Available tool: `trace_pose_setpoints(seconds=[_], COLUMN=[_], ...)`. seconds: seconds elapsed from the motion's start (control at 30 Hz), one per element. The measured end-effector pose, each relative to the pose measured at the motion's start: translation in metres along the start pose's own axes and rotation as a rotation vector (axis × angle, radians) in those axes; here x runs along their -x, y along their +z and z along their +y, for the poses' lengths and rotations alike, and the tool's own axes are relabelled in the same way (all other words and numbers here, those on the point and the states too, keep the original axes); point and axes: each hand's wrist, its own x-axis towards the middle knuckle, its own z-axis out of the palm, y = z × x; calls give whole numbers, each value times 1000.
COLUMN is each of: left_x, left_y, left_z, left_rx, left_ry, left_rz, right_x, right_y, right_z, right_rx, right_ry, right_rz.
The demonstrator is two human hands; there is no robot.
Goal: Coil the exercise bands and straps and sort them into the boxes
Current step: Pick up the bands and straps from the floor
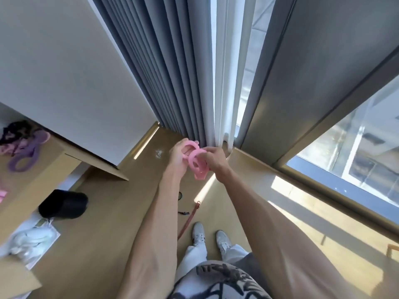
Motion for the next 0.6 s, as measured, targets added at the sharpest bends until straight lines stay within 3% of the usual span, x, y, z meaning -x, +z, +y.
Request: trace_pose_setpoints(seconds=[0.07,0.17,0.3,0.43,0.53,0.6], left_x=[-3,1,18,37,45,48], left_y=[-5,-19,-47,-83,-132,-171], left_z=[1,-3,0,13,29,45], left_rx=[-237,-469,-268,-210,-387,-342], left_ry=[99,154,142,177,304,341], left_rz=[95,89,-36,-143,30,167], right_x=[3,4,-2,-3,3,5], right_y=[5,13,33,84,136,171], right_z=[4,2,-11,-18,-23,-27], right_rx=[77,19,32,225,288,271], right_ry=[-33,-110,-185,-294,-319,-270], right_rz=[9,-2,-128,-75,-144,-243])
